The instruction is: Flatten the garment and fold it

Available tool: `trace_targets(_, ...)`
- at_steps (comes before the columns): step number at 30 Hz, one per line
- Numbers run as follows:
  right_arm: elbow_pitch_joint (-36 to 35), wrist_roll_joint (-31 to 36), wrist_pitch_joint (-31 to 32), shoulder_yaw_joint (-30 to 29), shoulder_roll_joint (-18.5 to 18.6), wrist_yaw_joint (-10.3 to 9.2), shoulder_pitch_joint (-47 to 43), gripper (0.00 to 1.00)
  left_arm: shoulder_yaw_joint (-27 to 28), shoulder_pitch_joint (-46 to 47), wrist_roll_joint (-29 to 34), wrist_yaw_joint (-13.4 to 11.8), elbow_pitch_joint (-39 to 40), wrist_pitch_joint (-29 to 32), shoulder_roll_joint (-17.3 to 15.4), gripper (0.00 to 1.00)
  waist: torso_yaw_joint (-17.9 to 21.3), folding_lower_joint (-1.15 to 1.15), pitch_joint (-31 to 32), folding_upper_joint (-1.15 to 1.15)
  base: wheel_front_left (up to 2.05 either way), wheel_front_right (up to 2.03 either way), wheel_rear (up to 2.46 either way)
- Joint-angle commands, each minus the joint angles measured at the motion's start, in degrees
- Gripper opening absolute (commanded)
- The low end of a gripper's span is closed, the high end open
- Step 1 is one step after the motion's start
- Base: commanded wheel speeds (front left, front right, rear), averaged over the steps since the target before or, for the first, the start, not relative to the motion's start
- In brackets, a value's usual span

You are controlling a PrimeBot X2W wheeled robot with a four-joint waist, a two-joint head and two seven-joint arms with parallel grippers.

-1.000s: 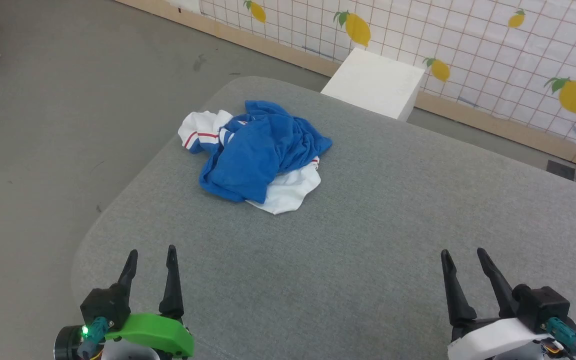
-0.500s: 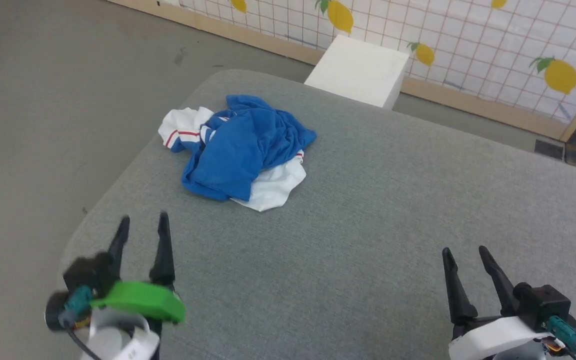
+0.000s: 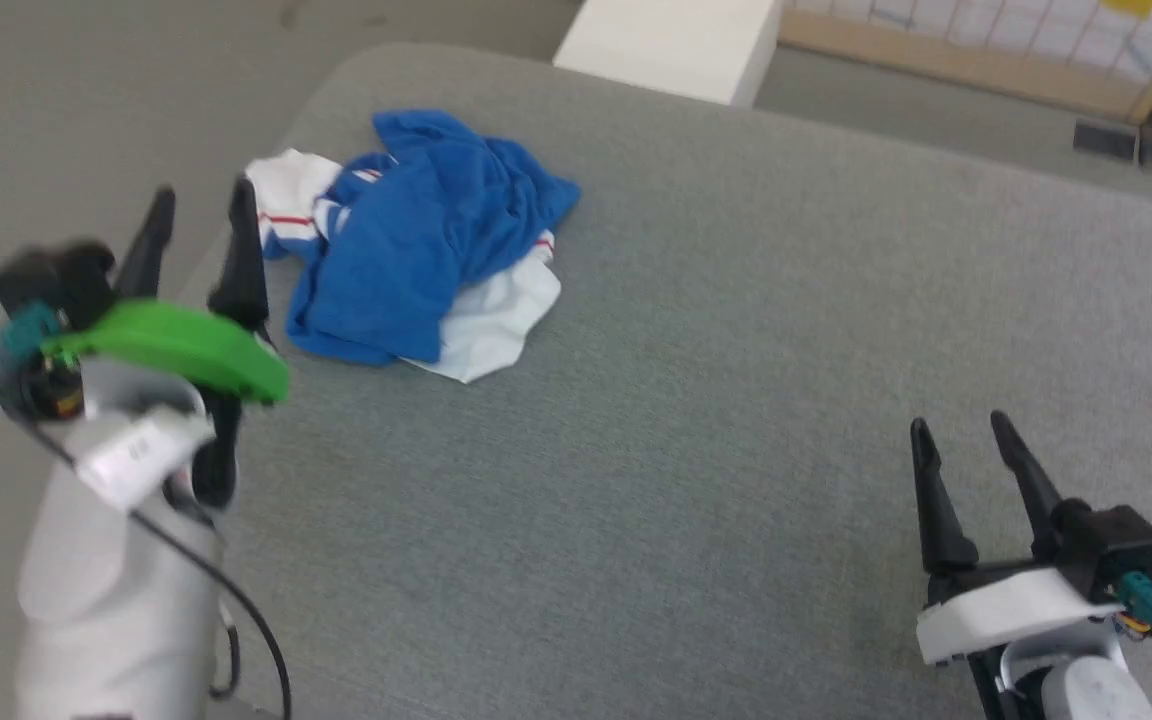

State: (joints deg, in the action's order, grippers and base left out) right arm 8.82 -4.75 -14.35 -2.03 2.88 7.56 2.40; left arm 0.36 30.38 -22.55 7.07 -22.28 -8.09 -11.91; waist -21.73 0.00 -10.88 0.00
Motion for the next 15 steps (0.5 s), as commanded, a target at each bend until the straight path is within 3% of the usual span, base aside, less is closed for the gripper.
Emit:
trace_targets(1, -0.72, 0.69, 0.17, -0.14, -0.01, -0.08, 1.46, 1.00, -0.58, 2.71, -1.71, 0.36, -1.62, 1.76, -0.85, 1.00, 2.90, 0.00, -5.57, 0.00, 0.00, 0.00, 0.00)
trace_targets(8, -2.72, 2.09, 1.16, -0.56, -0.01, -0.08, 4.20, 1.00, -3.17, 11.02, -7.33, 0.40, -9.63, 11.70, -4.48, 1.00, 6.00, 0.00, -11.84, 0.00, 0.00, 0.00, 0.00)
trace_targets(10, -3.16, 2.39, 1.34, -0.76, -0.01, -0.08, 4.57, 1.00, -3.76, 12.98, -8.91, 0.40, -12.12, 15.99, -5.00, 1.00, 6.83, 0.00, -13.21, 0.00, 0.00, 0.00, 0.00)
trace_targets(11, -3.92, 2.77, 1.53, -1.30, -0.01, -0.08, 4.92, 1.00, -4.44, 15.62, -10.73, 0.41, -15.64, 23.12, -5.95, 1.00, 7.83, 0.00, -15.08, 0.00, 0.00, 0.00, 0.00)
trace_targets(15, -4.62, 2.82, 1.51, -1.63, -0.01, -0.08, 5.08, 1.00, -5.56, 17.80, -11.35, -0.59, -19.27, 31.48, -6.87, 1.00, 8.94, 0.00, -16.66, 0.00, 0.00, 0.00, 0.00)
